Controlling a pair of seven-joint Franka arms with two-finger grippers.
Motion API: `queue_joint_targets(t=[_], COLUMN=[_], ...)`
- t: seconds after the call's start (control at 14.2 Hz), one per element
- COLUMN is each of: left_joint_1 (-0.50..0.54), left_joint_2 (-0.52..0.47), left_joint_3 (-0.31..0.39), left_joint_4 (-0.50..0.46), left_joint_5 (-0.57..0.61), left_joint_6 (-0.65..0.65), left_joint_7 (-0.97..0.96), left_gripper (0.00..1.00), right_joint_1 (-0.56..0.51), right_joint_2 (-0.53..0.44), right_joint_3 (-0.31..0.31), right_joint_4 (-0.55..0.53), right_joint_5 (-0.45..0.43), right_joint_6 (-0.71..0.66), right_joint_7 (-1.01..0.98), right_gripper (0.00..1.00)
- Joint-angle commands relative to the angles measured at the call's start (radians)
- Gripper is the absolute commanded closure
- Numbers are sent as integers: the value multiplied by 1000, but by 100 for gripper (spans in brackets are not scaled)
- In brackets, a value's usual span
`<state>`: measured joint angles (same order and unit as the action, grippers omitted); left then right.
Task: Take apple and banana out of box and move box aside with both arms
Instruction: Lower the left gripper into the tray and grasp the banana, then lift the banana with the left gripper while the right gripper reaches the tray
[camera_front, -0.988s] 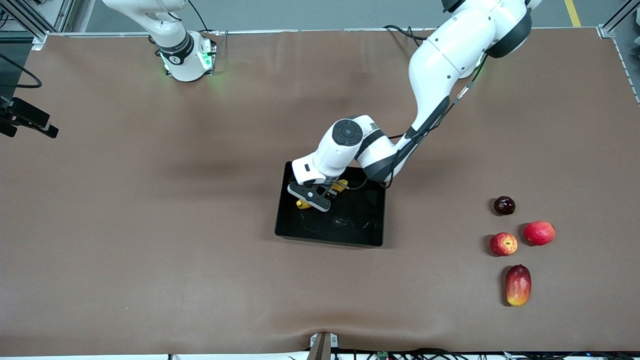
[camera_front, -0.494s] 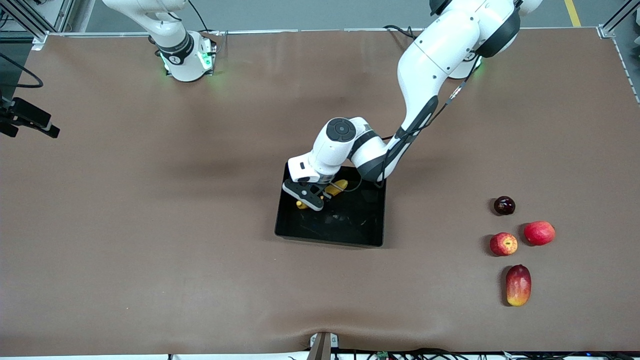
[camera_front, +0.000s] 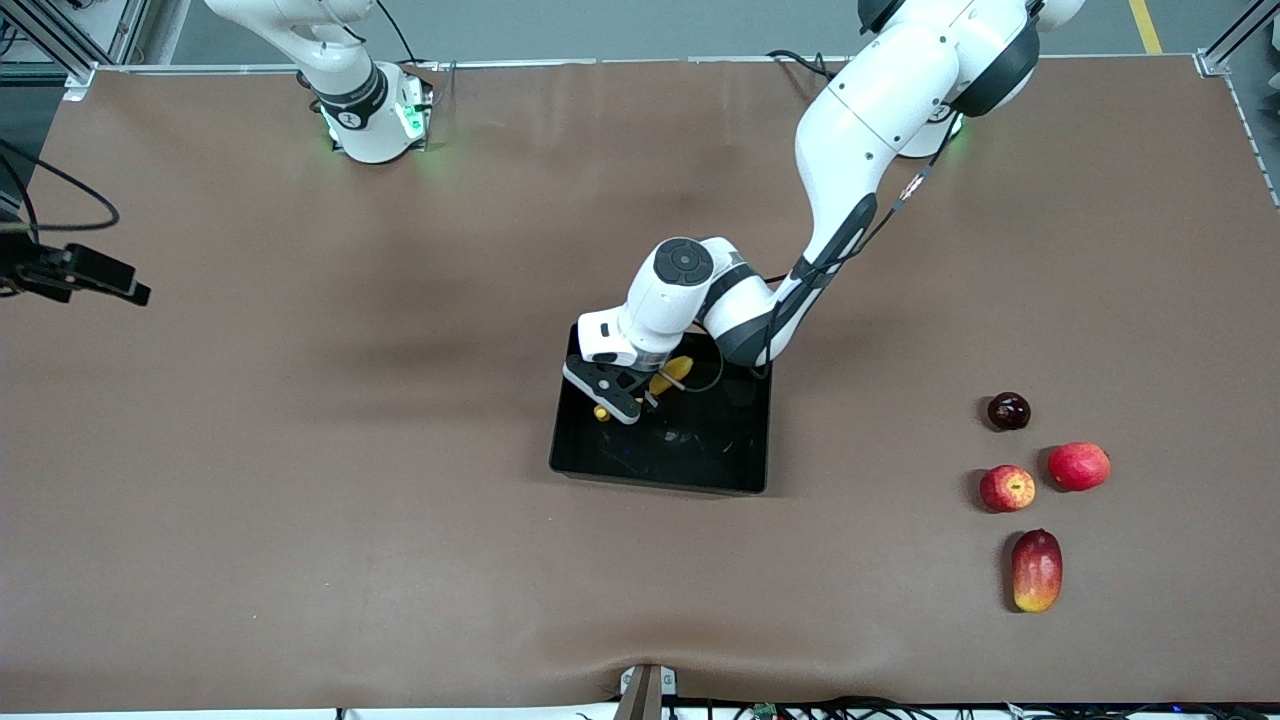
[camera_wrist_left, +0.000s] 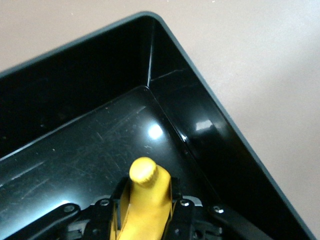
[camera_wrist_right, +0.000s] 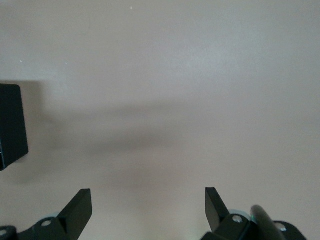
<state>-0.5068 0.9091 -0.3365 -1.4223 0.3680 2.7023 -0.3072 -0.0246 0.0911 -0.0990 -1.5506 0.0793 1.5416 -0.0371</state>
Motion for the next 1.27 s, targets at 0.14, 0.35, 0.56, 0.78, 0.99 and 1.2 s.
queue_joint_targets(t=[0.14, 0.35, 0.56, 0.78, 0.99, 1.2], left_joint_1=[8, 13, 33, 82, 154, 255], left_joint_2=[-28, -102, -165, -265, -344, -368], left_joint_3=[5, -1, -10, -9, -6, -15], left_joint_4=[40, 42, 42, 30, 29, 19], left_joint_5=[25, 14, 17, -7, -130, -202], left_joint_6=[2, -77, -147, -183, -336, -421], left_joint_7=[25, 23, 25, 20, -27, -79], left_gripper=[100, 100, 100, 100, 100, 100], right_joint_1=[-11, -8, 2, 64, 130, 228], right_joint_2=[24, 35, 82, 120, 170, 231], right_joint_3=[10, 12, 13, 13, 13, 13], right_joint_4=[23, 20, 9, 12, 12, 12], right_joint_5=[-55, 34, 117, 138, 203, 214], right_joint_6=[-18, -18, -21, 3, 73, 161], right_joint_7=[-50, -43, -40, -24, 37, 118], right_gripper=[0, 0, 0, 0, 0, 0])
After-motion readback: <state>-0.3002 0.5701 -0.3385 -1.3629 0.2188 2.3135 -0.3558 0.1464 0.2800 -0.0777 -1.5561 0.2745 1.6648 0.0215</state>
